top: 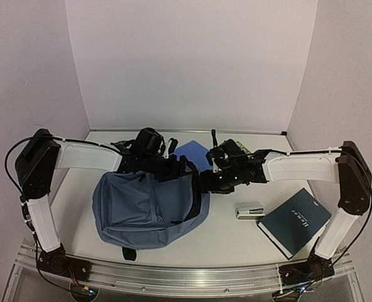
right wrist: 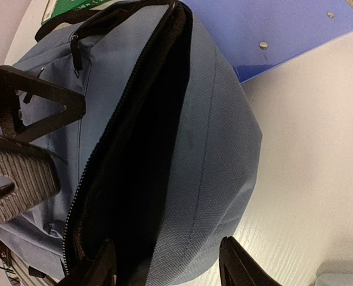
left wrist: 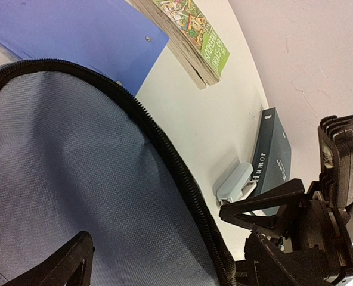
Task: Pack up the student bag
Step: Unzip the student bag at the center of the board, then move the book to the center of the board.
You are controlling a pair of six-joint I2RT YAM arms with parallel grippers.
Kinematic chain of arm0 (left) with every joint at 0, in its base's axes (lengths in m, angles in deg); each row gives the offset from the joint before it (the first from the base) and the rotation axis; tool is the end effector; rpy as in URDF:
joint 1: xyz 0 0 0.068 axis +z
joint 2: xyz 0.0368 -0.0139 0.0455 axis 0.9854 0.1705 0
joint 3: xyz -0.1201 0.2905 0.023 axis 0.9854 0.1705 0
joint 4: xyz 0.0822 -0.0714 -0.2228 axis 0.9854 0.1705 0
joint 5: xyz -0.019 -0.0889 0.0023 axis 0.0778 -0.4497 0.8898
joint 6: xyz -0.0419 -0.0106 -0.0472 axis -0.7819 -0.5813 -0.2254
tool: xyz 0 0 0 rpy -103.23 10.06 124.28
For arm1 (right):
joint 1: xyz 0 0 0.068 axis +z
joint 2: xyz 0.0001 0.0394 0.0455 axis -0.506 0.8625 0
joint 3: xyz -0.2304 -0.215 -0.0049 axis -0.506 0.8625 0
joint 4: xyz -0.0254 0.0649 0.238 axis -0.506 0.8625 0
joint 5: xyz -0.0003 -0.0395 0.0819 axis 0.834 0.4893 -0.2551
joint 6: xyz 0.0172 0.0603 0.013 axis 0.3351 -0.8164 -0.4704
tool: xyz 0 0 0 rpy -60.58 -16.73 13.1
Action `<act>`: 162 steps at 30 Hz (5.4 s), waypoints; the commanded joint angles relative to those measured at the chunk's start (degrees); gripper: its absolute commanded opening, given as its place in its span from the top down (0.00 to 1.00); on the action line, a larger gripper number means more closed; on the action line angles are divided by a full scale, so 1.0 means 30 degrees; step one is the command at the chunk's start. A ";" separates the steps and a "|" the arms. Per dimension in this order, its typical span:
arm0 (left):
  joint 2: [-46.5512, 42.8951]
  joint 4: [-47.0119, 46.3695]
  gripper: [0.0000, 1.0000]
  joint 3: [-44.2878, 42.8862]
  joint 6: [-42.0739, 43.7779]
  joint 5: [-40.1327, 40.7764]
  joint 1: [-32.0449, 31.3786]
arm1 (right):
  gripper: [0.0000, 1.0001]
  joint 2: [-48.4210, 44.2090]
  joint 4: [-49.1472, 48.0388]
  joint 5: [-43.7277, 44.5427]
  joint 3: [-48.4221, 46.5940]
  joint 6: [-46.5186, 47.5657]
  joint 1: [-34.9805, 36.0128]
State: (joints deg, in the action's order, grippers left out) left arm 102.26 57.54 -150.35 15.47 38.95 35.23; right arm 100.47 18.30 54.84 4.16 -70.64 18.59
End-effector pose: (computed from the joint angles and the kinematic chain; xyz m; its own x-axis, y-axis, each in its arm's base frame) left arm 0.2888 -0.3139 0.2507 -0.8806 0.0309 -0.4728 0.3891 0.6165 -0.6845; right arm 0.2465 0.2913 0.2548 -0.8534 -0.1164 -0.5081 -0.3773 0.8105 0.4480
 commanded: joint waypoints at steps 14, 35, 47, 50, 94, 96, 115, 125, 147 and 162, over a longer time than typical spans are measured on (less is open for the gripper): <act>0.1179 0.1455 0.58 -0.1900 -0.0058 -0.0048 -0.0574 | 0.41 -0.0370 -0.1250 -0.0689 0.0570 -0.0414 0.0002; -0.2110 0.1702 0.82 0.0294 0.0499 0.1725 -0.0596 | 0.57 0.1773 -0.1157 0.2078 -0.0550 -0.0670 0.0055; -0.2702 0.1527 0.22 0.0269 0.0060 0.1412 -0.0572 | 0.46 0.1901 -0.2693 -0.0162 -0.0572 -0.0588 0.0379; -0.2373 0.2145 0.20 -0.0057 0.0137 0.1482 -0.0572 | 0.42 0.1569 -0.3344 -0.0389 -0.0431 -0.0525 0.0902; -0.5264 0.6327 1.00 0.1731 0.0647 0.4622 -0.0015 | 0.59 0.2933 -0.0812 0.6162 -0.1942 -0.1443 0.2072; -0.6137 0.6584 1.00 0.2365 0.0568 0.4814 0.0547 | 0.75 0.3086 -0.0527 0.6666 -0.2098 -0.1648 0.2012; -1.4515 0.9495 1.00 0.7285 0.1384 0.3814 0.9107 | 1.00 -0.0123 0.0367 0.8259 0.1612 -0.2116 -0.1668; -1.4209 0.7582 1.00 1.1019 0.0735 0.2704 1.0315 | 1.00 0.0649 -0.0063 0.7914 0.2816 -0.2607 -0.2390; -1.0583 0.1580 0.99 1.2774 0.1175 -0.2553 1.0314 | 0.02 -0.7149 0.2447 0.6958 0.6654 -0.4166 -0.6269; -1.1375 0.0754 0.84 1.3137 0.0913 -0.3392 1.0297 | 0.02 -0.8976 0.4806 0.8615 0.9778 -0.6888 -1.5630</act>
State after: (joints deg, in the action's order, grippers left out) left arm 70.89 62.17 -110.55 18.10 30.00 65.90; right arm 74.65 30.25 79.48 31.30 -88.55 -22.77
